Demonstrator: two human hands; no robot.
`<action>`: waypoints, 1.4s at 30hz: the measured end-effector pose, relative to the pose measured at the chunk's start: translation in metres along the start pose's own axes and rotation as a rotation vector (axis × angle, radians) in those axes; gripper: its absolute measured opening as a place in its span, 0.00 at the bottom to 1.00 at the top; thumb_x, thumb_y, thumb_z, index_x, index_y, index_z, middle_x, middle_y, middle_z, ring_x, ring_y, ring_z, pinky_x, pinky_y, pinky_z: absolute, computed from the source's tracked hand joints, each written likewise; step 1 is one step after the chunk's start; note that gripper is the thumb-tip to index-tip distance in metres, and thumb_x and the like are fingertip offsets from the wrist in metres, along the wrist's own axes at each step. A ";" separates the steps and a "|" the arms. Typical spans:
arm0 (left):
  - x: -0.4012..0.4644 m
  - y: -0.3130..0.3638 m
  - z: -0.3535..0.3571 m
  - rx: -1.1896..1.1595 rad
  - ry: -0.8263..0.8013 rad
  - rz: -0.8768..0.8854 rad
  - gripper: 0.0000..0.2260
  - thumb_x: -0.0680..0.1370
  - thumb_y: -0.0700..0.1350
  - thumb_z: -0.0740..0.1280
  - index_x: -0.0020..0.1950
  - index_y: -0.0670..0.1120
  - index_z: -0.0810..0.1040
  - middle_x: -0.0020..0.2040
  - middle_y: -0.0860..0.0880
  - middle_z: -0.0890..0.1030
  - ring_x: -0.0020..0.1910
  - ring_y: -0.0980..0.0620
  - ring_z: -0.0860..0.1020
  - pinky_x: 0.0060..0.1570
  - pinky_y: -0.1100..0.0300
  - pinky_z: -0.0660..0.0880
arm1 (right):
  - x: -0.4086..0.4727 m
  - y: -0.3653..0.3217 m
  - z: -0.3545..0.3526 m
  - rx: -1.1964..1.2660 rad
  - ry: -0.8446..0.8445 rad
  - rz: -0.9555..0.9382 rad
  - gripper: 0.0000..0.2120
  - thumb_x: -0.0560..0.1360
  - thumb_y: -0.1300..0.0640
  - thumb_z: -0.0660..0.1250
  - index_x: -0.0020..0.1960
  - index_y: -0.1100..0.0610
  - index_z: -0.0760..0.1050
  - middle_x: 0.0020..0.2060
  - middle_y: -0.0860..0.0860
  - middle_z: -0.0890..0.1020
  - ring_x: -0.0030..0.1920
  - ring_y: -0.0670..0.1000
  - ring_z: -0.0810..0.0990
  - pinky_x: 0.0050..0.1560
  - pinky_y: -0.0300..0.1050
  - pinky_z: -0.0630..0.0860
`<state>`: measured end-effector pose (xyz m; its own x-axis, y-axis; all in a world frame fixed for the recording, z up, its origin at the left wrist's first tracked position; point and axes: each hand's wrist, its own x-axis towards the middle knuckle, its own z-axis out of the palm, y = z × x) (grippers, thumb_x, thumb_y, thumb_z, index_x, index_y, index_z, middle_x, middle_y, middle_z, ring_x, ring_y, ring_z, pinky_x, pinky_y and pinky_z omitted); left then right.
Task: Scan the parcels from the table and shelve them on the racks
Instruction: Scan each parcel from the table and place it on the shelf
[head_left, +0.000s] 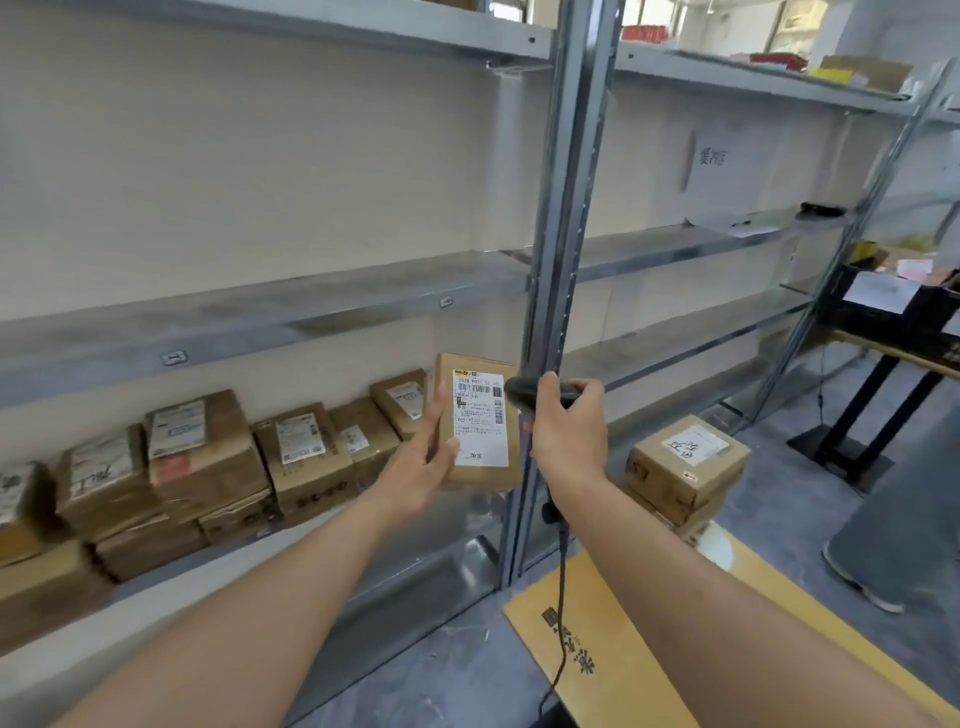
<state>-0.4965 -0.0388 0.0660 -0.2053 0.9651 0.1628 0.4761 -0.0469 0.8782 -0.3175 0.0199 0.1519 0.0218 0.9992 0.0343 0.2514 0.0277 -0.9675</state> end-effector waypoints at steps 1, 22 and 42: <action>-0.007 -0.007 -0.012 0.006 0.015 -0.009 0.30 0.86 0.56 0.60 0.79 0.77 0.44 0.74 0.75 0.64 0.79 0.55 0.65 0.81 0.46 0.59 | -0.006 -0.002 0.014 -0.006 -0.030 -0.002 0.15 0.83 0.37 0.59 0.61 0.47 0.68 0.52 0.49 0.82 0.51 0.55 0.84 0.55 0.59 0.81; -0.031 -0.127 -0.155 -0.118 0.282 -0.434 0.30 0.88 0.51 0.56 0.81 0.72 0.43 0.79 0.61 0.67 0.76 0.50 0.70 0.78 0.45 0.65 | -0.041 0.012 0.215 -0.153 -0.306 0.031 0.11 0.83 0.41 0.60 0.59 0.47 0.67 0.50 0.46 0.80 0.54 0.55 0.81 0.60 0.60 0.77; 0.083 -0.160 -0.142 0.559 0.455 -0.763 0.28 0.86 0.50 0.58 0.85 0.58 0.52 0.80 0.33 0.55 0.69 0.33 0.73 0.68 0.43 0.74 | 0.091 0.045 0.332 -0.349 -0.643 -0.067 0.18 0.84 0.38 0.57 0.65 0.51 0.65 0.45 0.48 0.80 0.48 0.57 0.80 0.50 0.53 0.75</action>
<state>-0.7115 0.0124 0.0032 -0.8640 0.4952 -0.0907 0.3887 0.7707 0.5050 -0.6260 0.1224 0.0284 -0.5496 0.8186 -0.1668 0.5279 0.1856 -0.8288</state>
